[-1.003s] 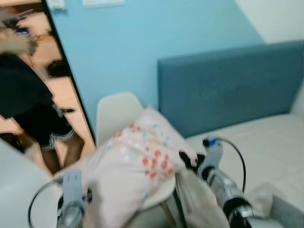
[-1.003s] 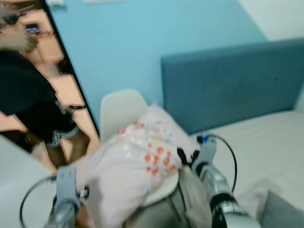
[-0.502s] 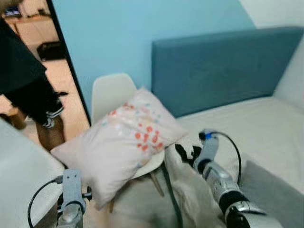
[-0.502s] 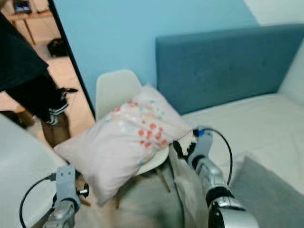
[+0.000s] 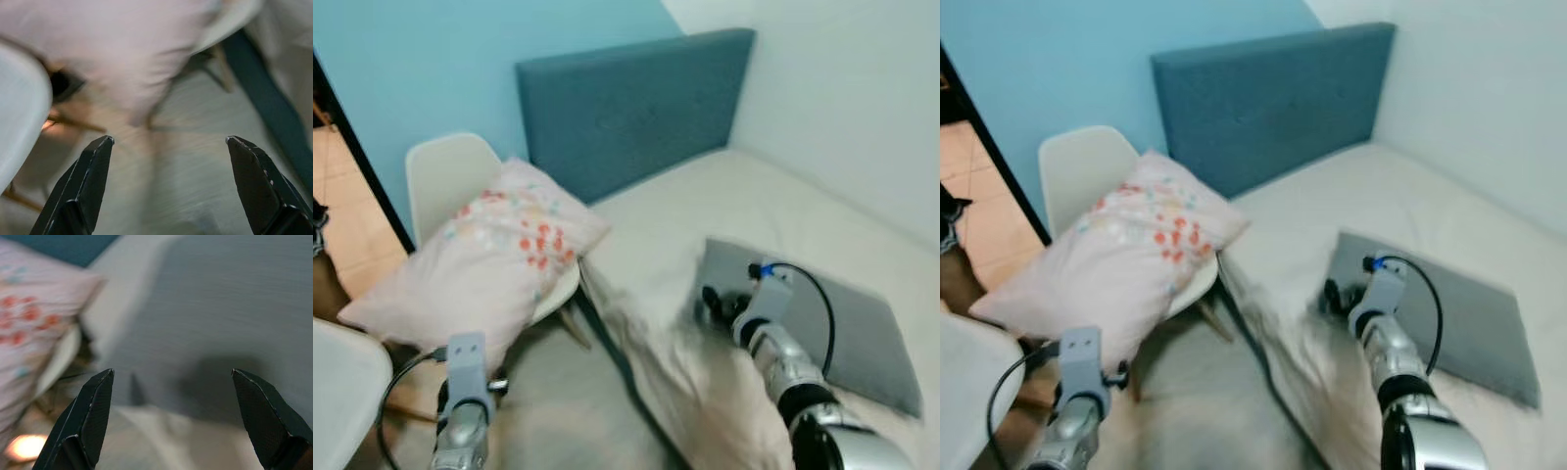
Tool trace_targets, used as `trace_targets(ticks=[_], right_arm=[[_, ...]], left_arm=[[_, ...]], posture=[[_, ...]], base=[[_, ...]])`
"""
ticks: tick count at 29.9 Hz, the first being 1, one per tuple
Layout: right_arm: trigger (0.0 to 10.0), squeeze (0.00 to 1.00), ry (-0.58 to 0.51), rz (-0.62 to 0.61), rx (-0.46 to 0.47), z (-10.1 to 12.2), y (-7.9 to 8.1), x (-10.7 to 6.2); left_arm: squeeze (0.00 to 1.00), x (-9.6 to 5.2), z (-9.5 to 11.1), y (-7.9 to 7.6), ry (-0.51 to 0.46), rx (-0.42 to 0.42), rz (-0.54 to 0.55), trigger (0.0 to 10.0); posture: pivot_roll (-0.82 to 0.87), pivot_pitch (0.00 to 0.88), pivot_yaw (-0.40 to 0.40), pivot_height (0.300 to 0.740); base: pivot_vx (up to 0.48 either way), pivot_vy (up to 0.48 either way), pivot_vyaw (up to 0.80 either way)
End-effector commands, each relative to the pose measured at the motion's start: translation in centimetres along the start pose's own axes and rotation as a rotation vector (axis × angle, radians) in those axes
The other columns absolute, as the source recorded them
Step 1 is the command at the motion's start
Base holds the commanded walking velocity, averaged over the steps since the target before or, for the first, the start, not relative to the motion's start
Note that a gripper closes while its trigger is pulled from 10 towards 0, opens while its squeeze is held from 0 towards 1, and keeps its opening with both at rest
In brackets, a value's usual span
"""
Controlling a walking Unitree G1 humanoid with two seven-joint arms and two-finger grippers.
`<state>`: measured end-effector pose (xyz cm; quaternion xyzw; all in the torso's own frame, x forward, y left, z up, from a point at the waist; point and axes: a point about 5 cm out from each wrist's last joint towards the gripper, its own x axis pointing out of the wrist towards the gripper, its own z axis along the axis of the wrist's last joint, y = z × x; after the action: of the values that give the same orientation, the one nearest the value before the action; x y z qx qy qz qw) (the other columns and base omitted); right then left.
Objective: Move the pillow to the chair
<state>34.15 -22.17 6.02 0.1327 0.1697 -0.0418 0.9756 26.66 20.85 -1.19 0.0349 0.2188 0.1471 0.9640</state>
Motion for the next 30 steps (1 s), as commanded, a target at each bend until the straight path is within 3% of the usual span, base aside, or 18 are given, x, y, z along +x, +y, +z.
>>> trace_targets(ticks=[1,11,17,22,26,28,30], right_arm=[[10.0,0.0,0.013,-0.018,0.035,-0.3,0.0,0.0],[10.0,0.0,0.037,-0.061,0.157,-1.4,-0.6,-0.3],[10.0,0.0,0.023,0.058,0.199,-1.3,1.2,0.0],[10.0,0.0,0.055,0.184,0.166,-2.0,3.1,0.0],[10.0,0.0,0.081,0.228,0.143,-2.6,3.8,-0.1],[10.0,0.0,0.158,0.305,0.09,-4.2,4.9,-0.5],[10.0,0.0,0.182,0.307,0.082,-4.7,4.9,-0.6]], left_arm=[[0.0,0.1,0.3,0.2,-0.019,0.026,-0.01,10.0],[0.0,0.0,0.8,-0.4,-0.072,0.041,-0.061,10.0],[0.0,0.0,0.5,-0.4,-0.062,0.054,-0.076,10.0],[0.0,-0.2,-0.7,0.3,-0.005,0.054,-0.044,10.0],[0.0,-0.4,-1.4,0.7,0.027,0.057,-0.027,10.0],[0.0,-1.1,-3.5,1.7,0.11,0.073,0.006,10.0],[0.0,-1.5,-4.3,2.1,0.14,0.085,0.013,10.0]], posture=[[-0.12,0.028,0.005,0.74],[-0.12,0.024,0.006,0.74],[-0.13,0.014,0.009,0.74],[-0.13,0.004,0.009,0.74],[-0.13,0.004,0.009,0.74],[-0.13,0.0,0.006,0.74],[-0.13,0.0,0.006,0.74]], base=[[0.0,0.0,-0.77],[0.0,0.0,-0.77],[0.0,0.0,-0.16],[0.185,0.0,0.0],[0.328,0.0,0.0],[0.328,0.0,0.0],[0.324,0.0,0.0]])
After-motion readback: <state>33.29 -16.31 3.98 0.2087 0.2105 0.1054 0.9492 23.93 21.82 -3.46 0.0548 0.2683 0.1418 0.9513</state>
